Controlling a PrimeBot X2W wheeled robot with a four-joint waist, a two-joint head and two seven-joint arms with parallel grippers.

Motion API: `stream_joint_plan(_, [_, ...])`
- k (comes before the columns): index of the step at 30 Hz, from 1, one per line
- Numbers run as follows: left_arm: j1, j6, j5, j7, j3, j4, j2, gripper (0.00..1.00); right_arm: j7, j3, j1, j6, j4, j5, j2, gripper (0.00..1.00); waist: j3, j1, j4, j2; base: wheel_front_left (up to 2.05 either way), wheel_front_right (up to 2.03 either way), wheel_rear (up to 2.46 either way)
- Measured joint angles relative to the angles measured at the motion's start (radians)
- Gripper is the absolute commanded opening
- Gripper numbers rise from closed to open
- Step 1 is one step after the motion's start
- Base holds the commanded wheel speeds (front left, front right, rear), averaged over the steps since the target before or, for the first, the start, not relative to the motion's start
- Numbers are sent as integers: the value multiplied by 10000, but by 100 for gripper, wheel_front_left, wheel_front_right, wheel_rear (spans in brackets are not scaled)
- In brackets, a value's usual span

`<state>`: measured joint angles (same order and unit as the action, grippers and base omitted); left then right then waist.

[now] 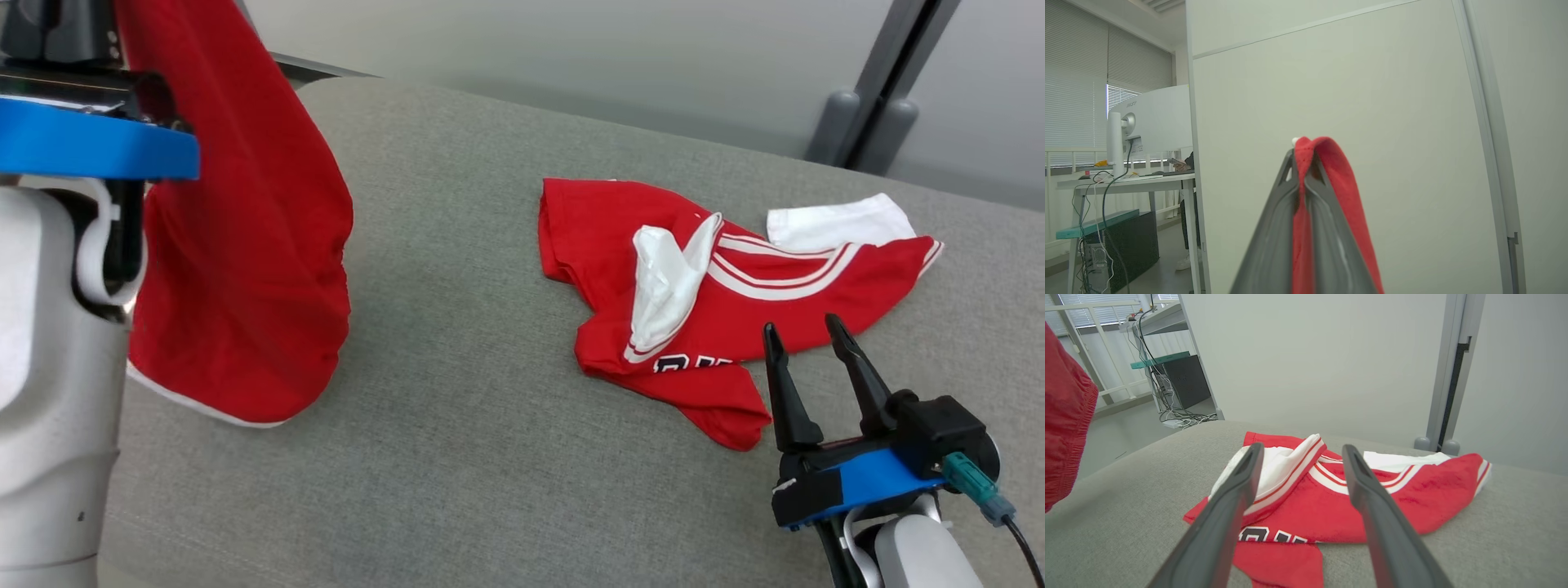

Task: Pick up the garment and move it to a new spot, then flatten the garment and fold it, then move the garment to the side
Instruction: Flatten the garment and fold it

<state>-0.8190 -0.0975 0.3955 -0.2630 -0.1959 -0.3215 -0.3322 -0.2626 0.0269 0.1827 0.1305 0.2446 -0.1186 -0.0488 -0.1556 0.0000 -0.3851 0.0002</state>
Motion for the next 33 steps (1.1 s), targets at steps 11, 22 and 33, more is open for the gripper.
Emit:
stream_joint_plan(11, [-1777, 25, -372, 0, 1379, -838, -1409, 0, 2, 109, 413, 0, -1045, 307, -704, 100, -1482, 2, 1270, 0, 0, 0, 0])
stream_joint_plan(22, [-2406, 90, -1078, 0, 2065, -3122, -2539, 0, 0, -343, 473, 0, -2403, 393, -1452, 100, -2800, 2, 2247, 2, 0, 0, 0])
stream_joint_plan(33, [-1451, 88, -963, 2, 2351, -5572, -1287, 0, 288, -805, -147, 0, -3292, 531, -1818, 100, -3690, 1, 2299, 0, 0, 0, 0])
